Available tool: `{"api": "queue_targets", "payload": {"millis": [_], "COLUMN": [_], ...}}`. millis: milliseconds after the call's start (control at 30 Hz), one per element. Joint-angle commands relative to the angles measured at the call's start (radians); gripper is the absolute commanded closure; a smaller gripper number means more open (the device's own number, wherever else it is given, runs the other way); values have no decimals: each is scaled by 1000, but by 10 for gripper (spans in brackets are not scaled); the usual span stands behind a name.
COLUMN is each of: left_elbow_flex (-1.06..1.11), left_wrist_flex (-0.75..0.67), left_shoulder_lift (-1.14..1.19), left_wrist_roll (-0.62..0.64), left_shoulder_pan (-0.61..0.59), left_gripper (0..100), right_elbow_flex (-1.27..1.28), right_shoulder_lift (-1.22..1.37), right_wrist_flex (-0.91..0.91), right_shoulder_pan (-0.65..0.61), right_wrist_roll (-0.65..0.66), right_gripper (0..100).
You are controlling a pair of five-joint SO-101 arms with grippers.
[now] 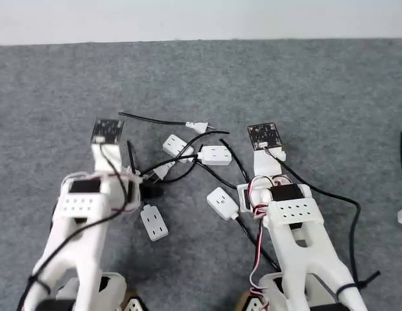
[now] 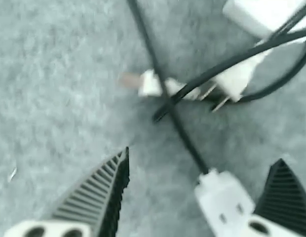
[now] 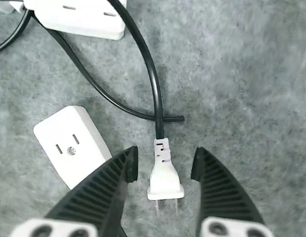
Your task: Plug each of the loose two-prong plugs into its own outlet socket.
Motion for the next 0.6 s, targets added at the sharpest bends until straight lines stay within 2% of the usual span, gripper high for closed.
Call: {"api": "queue_targets", "payload": {"millis": [0, 67, 133, 200, 300, 467, 567], "left_elbow_flex": [54, 81, 88, 93, 102, 104, 125], "left_wrist_flex": [9, 11, 11, 11, 6, 6, 5], "left_shoulder_lift": [-110, -137, -144, -144, -144, -144, -144], "left_wrist_roll": [5, 6, 6, 6, 6, 6, 6], "left_shoulder_pan": [-72, -112, -137, -140, -135, -135, -127], "left_gripper": [592, 592, 592, 592, 592, 592, 592], "right_elbow_flex": [-63, -63, -61, -61, -61, -127, -184], "right_shoulder_lift": [-7, -4, -1, -1, 8, 150, 246], "right_wrist_flex": [-13, -10, -10, -10, -12, -10, -18], "right_shoulder_pan": [-1, -5, -5, 1, 1, 2, 25], "right_wrist_roll": [20, 26, 26, 29, 87, 127, 127], "right_gripper": [909, 995, 972, 993, 975, 931, 954]}}
